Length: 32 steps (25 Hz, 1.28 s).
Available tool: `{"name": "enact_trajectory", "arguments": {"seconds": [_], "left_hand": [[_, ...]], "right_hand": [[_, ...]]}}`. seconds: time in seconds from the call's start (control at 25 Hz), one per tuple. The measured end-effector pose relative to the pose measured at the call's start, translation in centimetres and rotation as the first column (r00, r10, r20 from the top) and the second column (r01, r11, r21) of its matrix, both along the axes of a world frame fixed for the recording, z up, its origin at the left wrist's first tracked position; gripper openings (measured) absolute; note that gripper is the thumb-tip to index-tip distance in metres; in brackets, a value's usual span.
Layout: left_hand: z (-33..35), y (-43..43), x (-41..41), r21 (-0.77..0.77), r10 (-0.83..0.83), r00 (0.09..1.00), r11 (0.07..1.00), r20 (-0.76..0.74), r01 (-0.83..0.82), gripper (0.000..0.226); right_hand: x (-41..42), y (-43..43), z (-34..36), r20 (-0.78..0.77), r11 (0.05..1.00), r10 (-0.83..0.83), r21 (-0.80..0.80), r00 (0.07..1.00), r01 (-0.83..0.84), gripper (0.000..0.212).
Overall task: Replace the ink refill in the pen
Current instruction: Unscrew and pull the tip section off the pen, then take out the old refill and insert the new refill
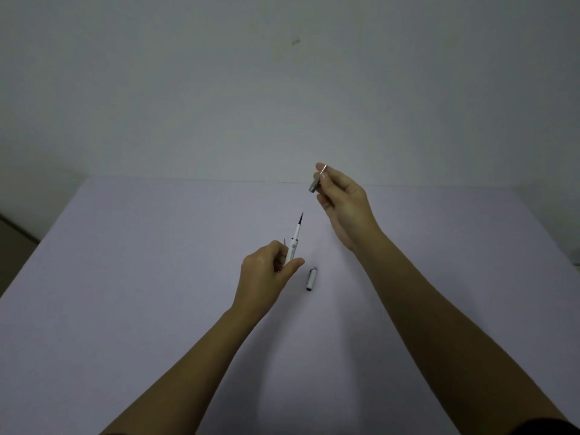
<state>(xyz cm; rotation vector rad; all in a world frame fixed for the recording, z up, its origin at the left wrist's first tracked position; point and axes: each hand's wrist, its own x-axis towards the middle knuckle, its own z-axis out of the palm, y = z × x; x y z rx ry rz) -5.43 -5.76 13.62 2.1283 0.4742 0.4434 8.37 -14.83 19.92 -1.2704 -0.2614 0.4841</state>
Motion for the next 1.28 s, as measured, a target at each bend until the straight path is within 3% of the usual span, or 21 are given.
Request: {"name": "enact_trajectory", "arguments": {"seconds": [0.08,0.2,0.28,0.4,0.52,0.6,0.96,1.04,1.16,1.28], "left_hand": [[-0.3,0.5,0.4,-0.017,0.014,1.000,1.000,-0.004,-0.014,0.024],[-0.7,1.4,1.1,-0.043,0.046,0.999,0.998,-0.007,-0.046,0.024],[-1.0,2.0,1.6,-0.070,0.067,0.997,0.995,-0.030,-0.069,0.022],[-1.6,2.7,2.2,-0.104,0.085,0.995,0.990,-0.055,-0.090,0.020],[-2.0,3.2,2.7,-0.105,0.092,0.994,0.990,-0.064,-0.099,0.022],[-2.1,3.6,3.3,-0.116,0.102,0.993,0.987,-0.066,-0.109,0.020],[0.0,3.3,3.4,-0.102,0.108,0.994,0.989,-0.013,-0.109,0.020],[2.8,2.0,1.6,-0.090,0.082,0.993,0.993,0.079,-0.075,0.020],[3.0,2.0,2.1,-0.081,0.080,0.993,0.994,0.087,-0.073,0.020],[2.4,2.0,1.9,-0.070,0.083,0.993,0.995,0.079,-0.077,0.021]], "right_hand": [[1.2,-0.2,-2.5,-0.023,0.995,-0.074,-0.064,0.997,0.072,0.023],[1.7,-1.1,-8.5,-0.089,0.926,-0.215,-0.335,0.973,0.174,0.028],[1.2,-1.7,-12.5,-0.115,0.840,-0.289,-0.507,0.950,0.194,0.025],[0.5,-2.3,-16.7,-0.037,0.664,-0.337,-0.718,0.941,0.209,0.024],[-0.3,-2.7,-18.8,0.045,0.499,-0.290,-0.845,0.956,0.192,0.024],[-0.1,-2.5,-19.4,0.045,0.445,-0.279,-0.879,0.959,0.171,0.024],[0.5,-2.4,-17.0,0.061,0.468,-0.286,-0.862,0.956,0.195,0.028],[-0.7,-3.9,-14.1,0.105,0.534,-0.305,-0.804,0.947,0.261,0.029],[0.7,-3.5,-12.9,0.183,0.502,-0.318,-0.800,0.930,0.329,0.028],[1.4,-2.2,-10.0,0.262,0.558,-0.301,-0.732,0.917,0.392,0.025]]}}
